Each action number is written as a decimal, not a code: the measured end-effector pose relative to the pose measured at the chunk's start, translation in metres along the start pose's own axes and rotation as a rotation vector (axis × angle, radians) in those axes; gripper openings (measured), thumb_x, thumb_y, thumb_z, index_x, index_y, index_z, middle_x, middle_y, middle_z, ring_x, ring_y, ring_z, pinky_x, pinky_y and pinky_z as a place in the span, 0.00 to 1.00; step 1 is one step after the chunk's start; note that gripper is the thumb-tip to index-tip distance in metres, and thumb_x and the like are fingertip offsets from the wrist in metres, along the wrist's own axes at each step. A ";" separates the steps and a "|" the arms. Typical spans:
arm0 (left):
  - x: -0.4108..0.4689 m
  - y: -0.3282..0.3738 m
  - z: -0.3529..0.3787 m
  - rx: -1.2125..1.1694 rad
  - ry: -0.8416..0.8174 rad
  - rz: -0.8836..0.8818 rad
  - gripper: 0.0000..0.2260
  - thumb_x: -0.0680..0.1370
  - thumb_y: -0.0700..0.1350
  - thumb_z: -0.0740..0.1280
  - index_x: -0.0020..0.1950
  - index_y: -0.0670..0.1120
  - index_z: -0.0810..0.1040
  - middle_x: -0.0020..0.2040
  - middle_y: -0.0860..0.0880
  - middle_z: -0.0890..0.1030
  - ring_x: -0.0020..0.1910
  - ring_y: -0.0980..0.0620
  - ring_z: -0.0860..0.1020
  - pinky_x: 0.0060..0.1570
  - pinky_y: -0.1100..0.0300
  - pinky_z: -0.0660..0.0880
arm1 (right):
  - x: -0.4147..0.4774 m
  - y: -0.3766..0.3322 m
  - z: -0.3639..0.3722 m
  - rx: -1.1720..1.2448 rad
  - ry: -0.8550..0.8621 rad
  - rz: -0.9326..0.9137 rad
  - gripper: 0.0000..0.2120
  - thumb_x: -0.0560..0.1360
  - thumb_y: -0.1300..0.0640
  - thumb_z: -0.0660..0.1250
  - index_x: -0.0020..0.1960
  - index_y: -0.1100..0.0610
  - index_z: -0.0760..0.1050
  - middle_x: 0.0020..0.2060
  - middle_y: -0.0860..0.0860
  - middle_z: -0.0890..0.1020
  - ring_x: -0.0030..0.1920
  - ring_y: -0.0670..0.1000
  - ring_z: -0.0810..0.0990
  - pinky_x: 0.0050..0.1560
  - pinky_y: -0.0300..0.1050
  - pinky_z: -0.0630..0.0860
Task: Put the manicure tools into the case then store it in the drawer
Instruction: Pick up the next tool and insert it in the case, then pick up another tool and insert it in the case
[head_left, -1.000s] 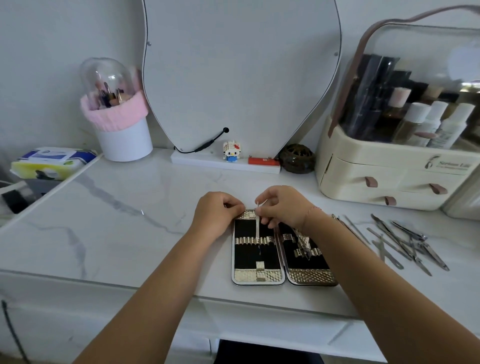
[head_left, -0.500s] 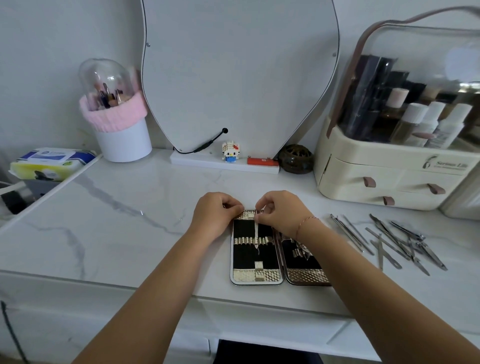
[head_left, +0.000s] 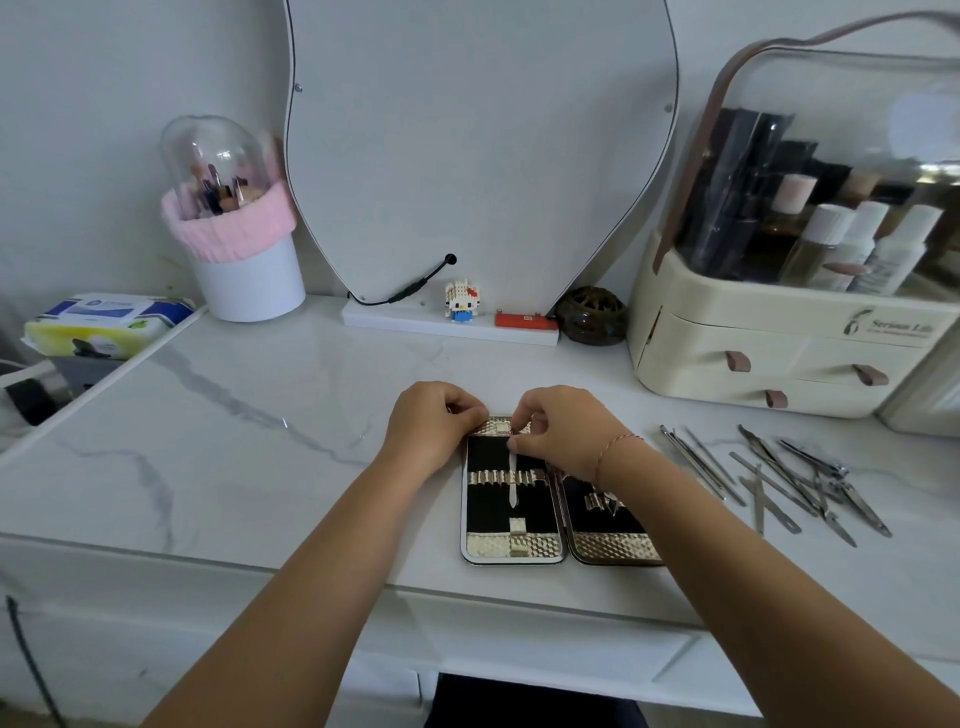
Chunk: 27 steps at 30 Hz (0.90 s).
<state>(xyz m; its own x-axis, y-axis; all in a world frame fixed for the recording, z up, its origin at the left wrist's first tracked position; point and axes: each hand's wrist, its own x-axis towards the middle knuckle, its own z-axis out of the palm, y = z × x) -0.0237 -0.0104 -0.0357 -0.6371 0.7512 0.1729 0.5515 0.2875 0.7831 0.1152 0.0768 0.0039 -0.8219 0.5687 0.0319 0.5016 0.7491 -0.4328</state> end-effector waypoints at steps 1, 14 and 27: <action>0.000 0.000 0.000 -0.004 -0.001 -0.002 0.04 0.73 0.45 0.71 0.45 0.47 0.85 0.40 0.54 0.81 0.38 0.60 0.76 0.38 0.68 0.68 | 0.000 0.000 -0.001 0.007 -0.006 -0.004 0.10 0.72 0.52 0.69 0.51 0.54 0.78 0.40 0.47 0.75 0.44 0.47 0.72 0.46 0.40 0.67; -0.002 -0.001 -0.001 -0.017 -0.014 0.013 0.04 0.74 0.45 0.70 0.45 0.48 0.85 0.41 0.54 0.82 0.41 0.59 0.76 0.39 0.67 0.68 | -0.022 0.020 -0.010 0.280 0.191 -0.012 0.08 0.71 0.55 0.71 0.50 0.53 0.80 0.33 0.44 0.78 0.32 0.40 0.74 0.38 0.30 0.71; -0.001 -0.003 0.002 -0.015 -0.010 0.016 0.02 0.73 0.45 0.71 0.43 0.50 0.84 0.41 0.57 0.82 0.44 0.58 0.78 0.44 0.63 0.69 | -0.072 0.120 -0.051 0.081 0.276 0.401 0.06 0.69 0.53 0.73 0.38 0.56 0.81 0.33 0.48 0.81 0.37 0.49 0.78 0.37 0.40 0.71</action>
<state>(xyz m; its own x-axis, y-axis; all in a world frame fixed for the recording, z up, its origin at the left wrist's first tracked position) -0.0235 -0.0114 -0.0392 -0.6227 0.7615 0.1798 0.5534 0.2662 0.7892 0.2480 0.1433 -0.0046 -0.4605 0.8840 0.0808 0.7323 0.4298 -0.5283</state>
